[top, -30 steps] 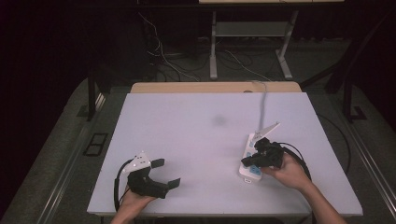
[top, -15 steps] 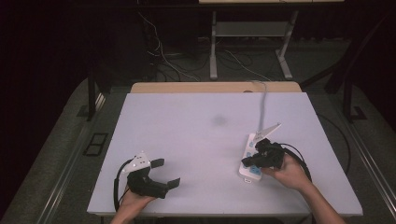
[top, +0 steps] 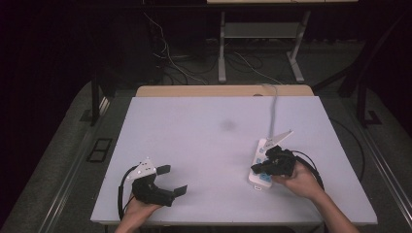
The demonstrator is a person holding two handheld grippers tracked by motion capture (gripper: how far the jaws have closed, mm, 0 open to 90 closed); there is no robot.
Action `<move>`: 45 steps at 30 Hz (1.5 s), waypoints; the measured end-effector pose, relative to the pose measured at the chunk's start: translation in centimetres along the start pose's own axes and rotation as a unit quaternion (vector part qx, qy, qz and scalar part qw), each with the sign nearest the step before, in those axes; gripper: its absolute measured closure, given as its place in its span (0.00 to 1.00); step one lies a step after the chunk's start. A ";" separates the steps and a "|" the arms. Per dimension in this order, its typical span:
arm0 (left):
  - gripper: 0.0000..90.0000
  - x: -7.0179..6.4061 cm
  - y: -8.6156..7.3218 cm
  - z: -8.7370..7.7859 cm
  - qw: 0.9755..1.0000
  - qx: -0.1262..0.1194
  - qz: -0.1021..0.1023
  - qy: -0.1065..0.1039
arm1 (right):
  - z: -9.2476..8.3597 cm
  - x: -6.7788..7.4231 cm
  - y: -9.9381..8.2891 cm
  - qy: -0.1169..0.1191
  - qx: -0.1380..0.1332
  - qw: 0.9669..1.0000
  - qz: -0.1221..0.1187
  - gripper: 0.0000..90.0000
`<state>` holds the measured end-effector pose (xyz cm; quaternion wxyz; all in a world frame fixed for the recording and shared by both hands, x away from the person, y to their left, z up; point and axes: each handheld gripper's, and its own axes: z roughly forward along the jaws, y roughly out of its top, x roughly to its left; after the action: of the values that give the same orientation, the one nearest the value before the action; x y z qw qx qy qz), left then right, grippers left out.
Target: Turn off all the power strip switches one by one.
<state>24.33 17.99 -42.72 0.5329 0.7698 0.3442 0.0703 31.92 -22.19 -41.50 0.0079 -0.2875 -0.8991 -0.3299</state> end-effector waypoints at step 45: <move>0.00 0.1 0.0 0.0 1.000 0.001 -0.002 -0.001 | -2.1 -1.1 1.6 0.006 -0.004 1.000 0.013 1.00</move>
<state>24.42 18.02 -42.79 0.5324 0.7699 0.3452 0.0684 33.29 -22.98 -39.15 0.0164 -0.2976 -0.8937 -0.3355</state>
